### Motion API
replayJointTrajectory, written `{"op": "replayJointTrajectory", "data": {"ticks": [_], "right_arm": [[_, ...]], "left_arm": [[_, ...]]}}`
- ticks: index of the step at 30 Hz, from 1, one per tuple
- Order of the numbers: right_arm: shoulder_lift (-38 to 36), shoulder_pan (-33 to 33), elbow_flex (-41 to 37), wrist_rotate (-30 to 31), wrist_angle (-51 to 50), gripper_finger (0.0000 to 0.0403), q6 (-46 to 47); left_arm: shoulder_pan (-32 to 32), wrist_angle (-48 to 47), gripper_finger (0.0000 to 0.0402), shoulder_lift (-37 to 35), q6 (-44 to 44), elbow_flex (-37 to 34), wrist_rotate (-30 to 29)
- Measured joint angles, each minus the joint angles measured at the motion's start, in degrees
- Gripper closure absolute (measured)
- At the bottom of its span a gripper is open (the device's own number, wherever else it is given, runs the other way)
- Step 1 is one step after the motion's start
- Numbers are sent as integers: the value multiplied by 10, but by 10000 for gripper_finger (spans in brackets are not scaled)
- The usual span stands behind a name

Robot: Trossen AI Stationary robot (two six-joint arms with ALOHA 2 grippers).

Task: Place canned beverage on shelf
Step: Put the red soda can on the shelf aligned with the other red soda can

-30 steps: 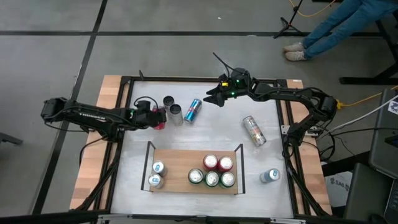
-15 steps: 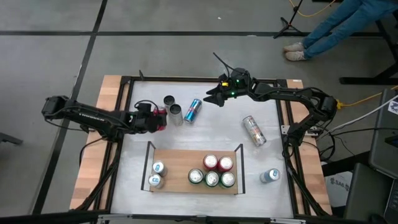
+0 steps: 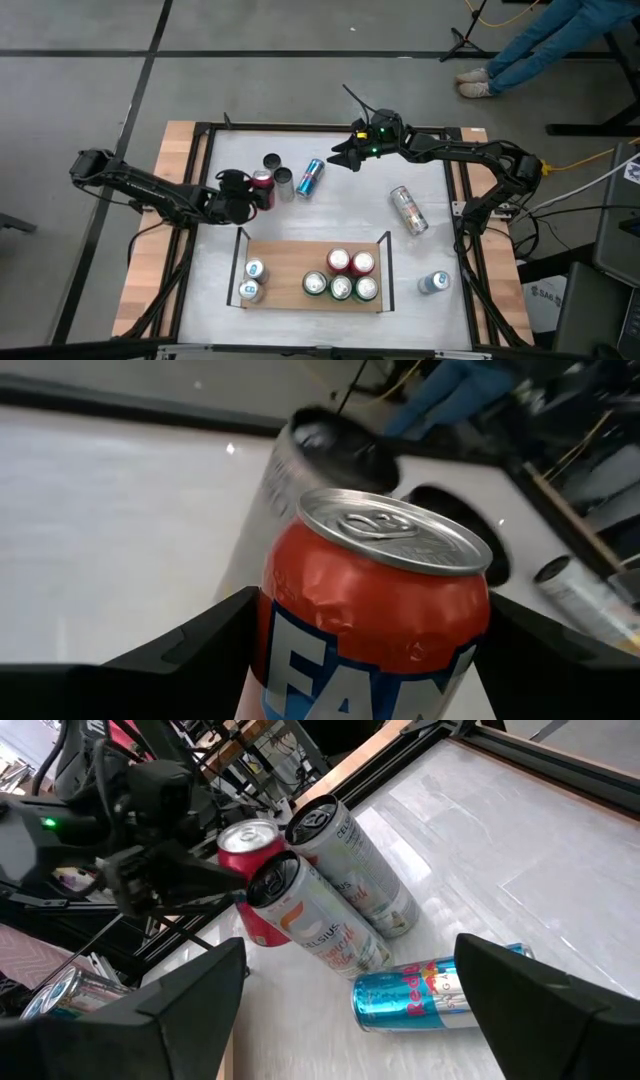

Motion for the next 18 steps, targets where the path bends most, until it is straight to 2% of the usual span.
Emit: {"op": "replayJointTrajectory", "data": {"ticks": [18], "right_arm": [[0, -5, 0, -6, 0, 56, -6]], "left_arm": [[-1, 168, 99, 0, 128, 0, -19]]}}
